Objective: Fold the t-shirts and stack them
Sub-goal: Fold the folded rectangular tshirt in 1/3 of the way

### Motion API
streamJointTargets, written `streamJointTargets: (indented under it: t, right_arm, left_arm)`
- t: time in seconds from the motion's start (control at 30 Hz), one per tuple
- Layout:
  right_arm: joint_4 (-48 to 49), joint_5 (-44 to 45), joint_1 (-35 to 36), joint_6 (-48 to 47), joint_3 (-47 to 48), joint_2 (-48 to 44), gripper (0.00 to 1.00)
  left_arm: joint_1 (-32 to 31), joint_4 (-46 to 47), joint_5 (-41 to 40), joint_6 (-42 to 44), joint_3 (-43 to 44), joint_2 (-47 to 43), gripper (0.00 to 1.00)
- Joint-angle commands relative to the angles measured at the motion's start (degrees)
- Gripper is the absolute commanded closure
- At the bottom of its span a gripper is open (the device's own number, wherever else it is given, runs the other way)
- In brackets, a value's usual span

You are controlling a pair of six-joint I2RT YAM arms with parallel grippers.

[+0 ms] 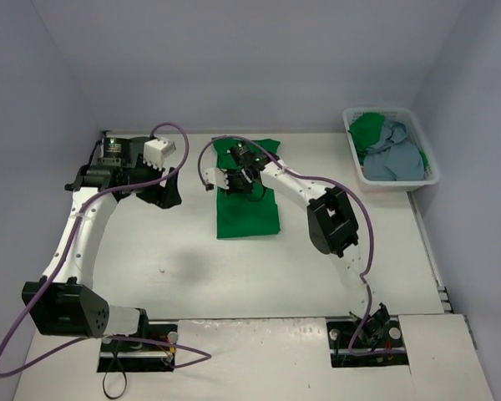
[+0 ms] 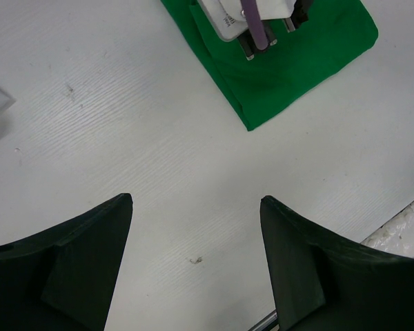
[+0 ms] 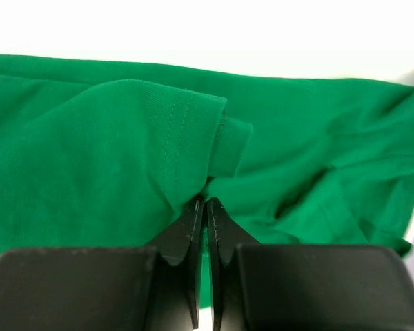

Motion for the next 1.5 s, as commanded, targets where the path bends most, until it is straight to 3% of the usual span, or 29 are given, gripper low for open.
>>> streamJointTargets:
  t: [0.0, 0.13, 0.2, 0.23, 0.33, 0.43, 0.63, 0.97, 1.2, 1.47]
  right_arm:
    - [1.02, 0.59, -0.54, 0.10, 2.65, 1.52, 1.00]
    - [2.07, 0.15, -1.24, 2.02, 3.27, 3.98, 1.00]
    - [3.74, 2.26, -1.24, 3.78, 3.10, 5.48, 0.89]
    - [5.48, 3.13, -1.24, 4.14, 2.14, 5.65, 0.73]
    - [9.88, 6.04, -1.33, 6.42, -0.33, 4.17, 0.56]
    - [16.01, 9.20, -1.15, 10.10, -4.19, -0.74, 0.49]
    - [26.93, 15.17, -1.33, 19.77, -11.40, -10.84, 0.46]
    - [22.99, 23.52, -1.33, 24.26, -18.43, -26.85, 0.36]
    - [20.01, 19.76, -0.63, 26.37, -31.52, -35.72, 0.34]
    - [15.52, 16.69, -0.10, 29.19, -42.16, -40.48, 0.28]
  left_arm:
    - [0.37, 2.30, 1.62, -0.38, 1.07, -0.83, 0.31]
    - [0.90, 2.83, 2.23, -0.82, 0.37, -1.10, 0.31]
    - [0.90, 2.83, 2.23, -0.91, 0.36, -1.01, 0.31]
    - [0.98, 2.83, 2.32, -0.99, 0.36, -1.01, 0.31]
    - [1.07, 3.00, 2.41, -1.08, 0.28, -1.36, 0.31]
    - [1.25, 3.18, 2.76, -1.35, -0.25, -2.15, 0.31]
    - [1.60, 3.53, 2.32, -1.17, -1.04, -3.03, 0.31]
    - [1.51, 0.81, 0.74, 0.05, 1.07, -4.17, 0.31]
    - [1.60, -4.55, -0.14, 3.84, 3.79, -3.38, 0.30]
    - [2.57, -4.91, -1.37, 6.83, -1.56, -5.58, 0.30]
